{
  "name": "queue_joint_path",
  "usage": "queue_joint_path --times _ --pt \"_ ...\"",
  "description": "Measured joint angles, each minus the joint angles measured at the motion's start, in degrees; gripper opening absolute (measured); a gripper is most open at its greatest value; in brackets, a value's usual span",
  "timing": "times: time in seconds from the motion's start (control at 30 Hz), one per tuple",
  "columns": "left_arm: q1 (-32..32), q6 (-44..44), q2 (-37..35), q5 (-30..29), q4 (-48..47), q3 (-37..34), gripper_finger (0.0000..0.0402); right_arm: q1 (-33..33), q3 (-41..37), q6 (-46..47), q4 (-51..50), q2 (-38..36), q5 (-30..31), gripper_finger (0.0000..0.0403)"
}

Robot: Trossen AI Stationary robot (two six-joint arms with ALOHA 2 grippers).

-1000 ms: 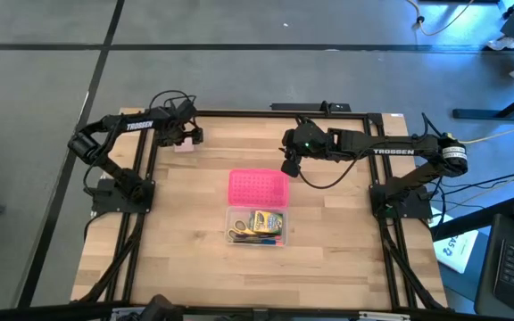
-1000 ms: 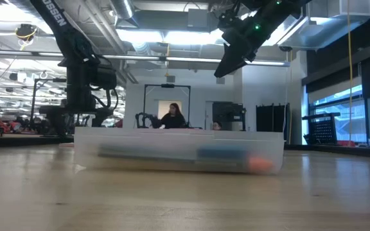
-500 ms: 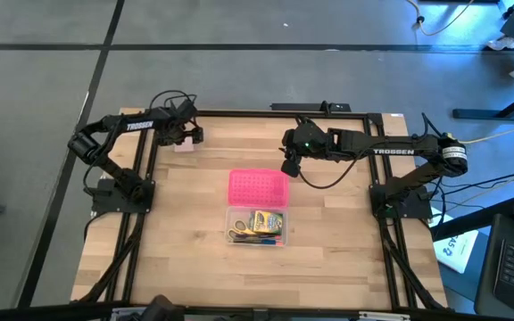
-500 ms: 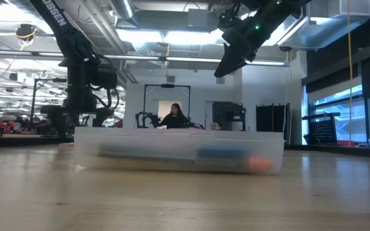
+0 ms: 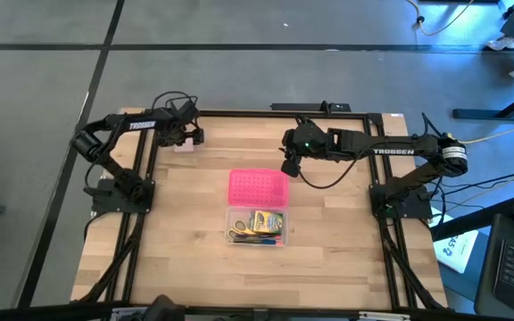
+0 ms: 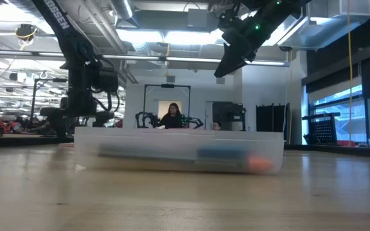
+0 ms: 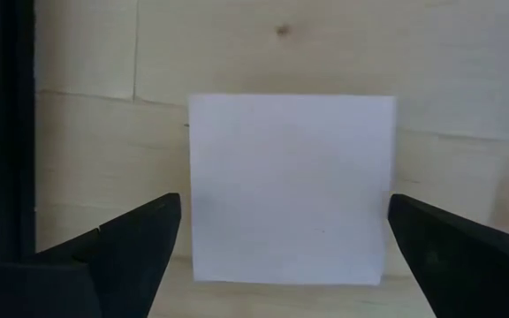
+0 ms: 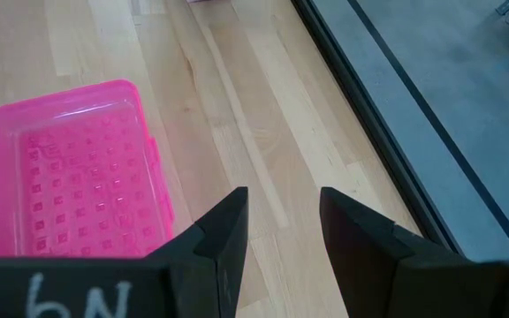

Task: Pack school essentials
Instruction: Put the pink sticky notes into the pink supply box

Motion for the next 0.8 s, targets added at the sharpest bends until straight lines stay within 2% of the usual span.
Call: queue_joint_path --times 0.23,0.8 --pt "0.00 -1.09 3.71 0.42 0.78 0.29 0.0399 -0.01 0.00 0.08 0.01 0.00 0.00 0.0144" --pt "-0.04 -2.53 4.05 0.05 1.27 0.13 0.0395 -0.01 0.00 0.01 0.00 0.00 0.00 0.0144"
